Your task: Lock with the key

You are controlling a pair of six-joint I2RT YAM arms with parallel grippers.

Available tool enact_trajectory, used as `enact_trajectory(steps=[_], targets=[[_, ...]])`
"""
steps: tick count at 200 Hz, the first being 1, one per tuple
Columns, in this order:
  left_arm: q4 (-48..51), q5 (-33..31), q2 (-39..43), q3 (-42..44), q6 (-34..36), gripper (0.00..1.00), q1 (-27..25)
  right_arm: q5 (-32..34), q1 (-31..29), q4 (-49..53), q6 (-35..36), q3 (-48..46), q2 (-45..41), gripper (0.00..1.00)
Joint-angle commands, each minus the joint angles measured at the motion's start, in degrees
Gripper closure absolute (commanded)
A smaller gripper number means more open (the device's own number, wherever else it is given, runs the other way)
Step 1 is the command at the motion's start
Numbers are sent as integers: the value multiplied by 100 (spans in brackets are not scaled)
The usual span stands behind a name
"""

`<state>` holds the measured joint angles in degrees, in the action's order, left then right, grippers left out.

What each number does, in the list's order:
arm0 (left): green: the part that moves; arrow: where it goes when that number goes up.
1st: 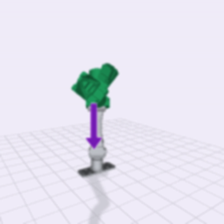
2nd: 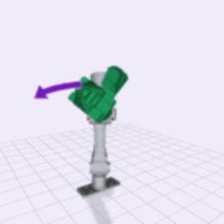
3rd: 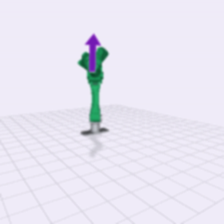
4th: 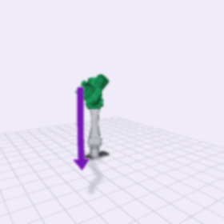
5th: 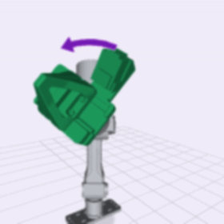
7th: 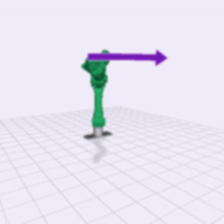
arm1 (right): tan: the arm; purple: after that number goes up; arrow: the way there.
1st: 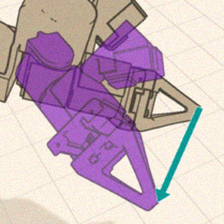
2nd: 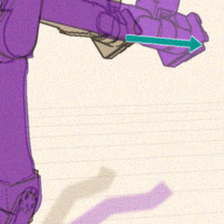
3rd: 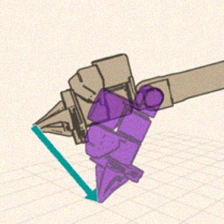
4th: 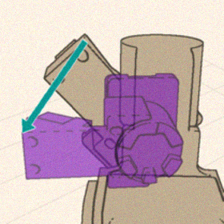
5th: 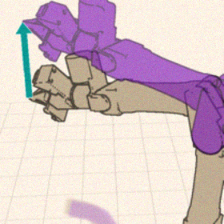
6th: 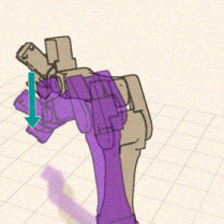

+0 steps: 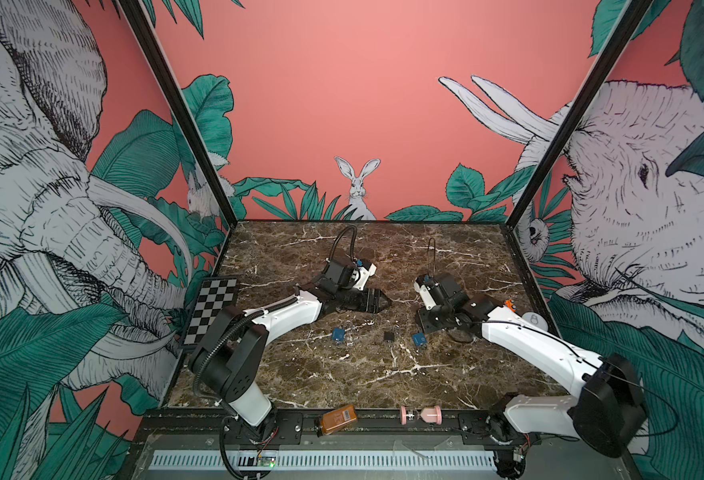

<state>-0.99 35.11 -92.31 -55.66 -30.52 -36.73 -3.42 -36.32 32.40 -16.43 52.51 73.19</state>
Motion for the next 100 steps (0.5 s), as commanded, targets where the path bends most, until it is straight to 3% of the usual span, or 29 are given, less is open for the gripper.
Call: enact_trajectory(steps=[1,30,100], targets=[[-585,629,86,71,-460,23,-27,-569,-61,-63,636,183,-241,73],[-906,810,56,134,-807,24,-62,-632,-359,-216,760,311,-203,73],[-628,752,-65,-90,-691,31,-157,210,-1038,11,865,819,350,72]])
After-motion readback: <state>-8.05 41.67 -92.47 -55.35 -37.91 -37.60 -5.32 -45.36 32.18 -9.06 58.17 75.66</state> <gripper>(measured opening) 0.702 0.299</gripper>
